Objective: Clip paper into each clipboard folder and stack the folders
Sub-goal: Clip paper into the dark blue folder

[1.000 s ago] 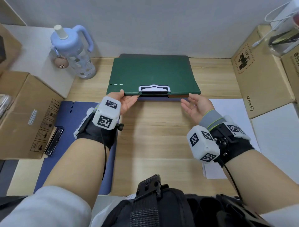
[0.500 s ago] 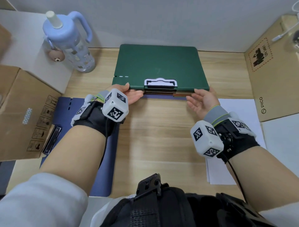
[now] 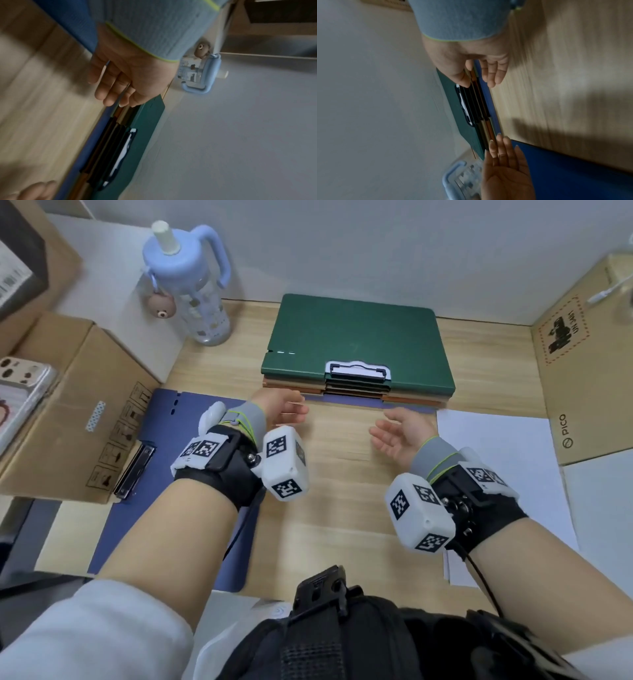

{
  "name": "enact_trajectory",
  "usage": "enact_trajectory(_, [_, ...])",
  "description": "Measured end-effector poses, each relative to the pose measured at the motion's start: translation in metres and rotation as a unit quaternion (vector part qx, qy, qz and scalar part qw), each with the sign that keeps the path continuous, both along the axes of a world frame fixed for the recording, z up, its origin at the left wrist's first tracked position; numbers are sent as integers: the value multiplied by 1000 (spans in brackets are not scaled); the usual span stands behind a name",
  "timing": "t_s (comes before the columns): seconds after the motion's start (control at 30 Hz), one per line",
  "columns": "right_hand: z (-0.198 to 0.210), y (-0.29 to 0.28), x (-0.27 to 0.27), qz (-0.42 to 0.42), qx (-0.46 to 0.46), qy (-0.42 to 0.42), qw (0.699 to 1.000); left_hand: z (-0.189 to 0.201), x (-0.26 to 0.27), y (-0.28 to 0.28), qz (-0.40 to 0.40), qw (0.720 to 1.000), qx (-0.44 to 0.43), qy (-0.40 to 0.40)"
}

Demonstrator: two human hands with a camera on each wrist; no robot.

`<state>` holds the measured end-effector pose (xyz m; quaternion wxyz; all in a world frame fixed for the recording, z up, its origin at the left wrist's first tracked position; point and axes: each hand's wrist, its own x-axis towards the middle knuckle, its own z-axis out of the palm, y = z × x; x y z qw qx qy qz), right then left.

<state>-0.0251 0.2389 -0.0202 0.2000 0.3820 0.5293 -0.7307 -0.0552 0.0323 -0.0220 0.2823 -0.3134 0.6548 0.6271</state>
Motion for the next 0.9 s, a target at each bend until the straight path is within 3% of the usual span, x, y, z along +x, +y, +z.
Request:
enact_trajectory(0.07, [3, -16, 10, 48, -13, -16, 999, -4, 10, -10, -22, 995, -92, 17])
enact_trajectory(0.13, [2, -30, 20, 91, -15, -29, 995, -13, 23, -34, -55, 970, -234, 34])
enact_trajectory(0.3, [-6, -59, 42, 166, -18, -44, 985, -34, 74, -107, 13, 899, -437, 34])
enact_trajectory(0.53, [-13, -87, 62, 217, -14, -78, 973, -59, 123, -172, -23, 854, -513, -86])
enact_trajectory(0.73, [-16, -100, 67, 250, 10, -92, 964, -61, 126, -191, -70, 845, -523, -87])
enact_trajectory(0.9, [-20, -106, 71, 261, 19, -97, 960, -56, 129, -191, -90, 856, -500, -95])
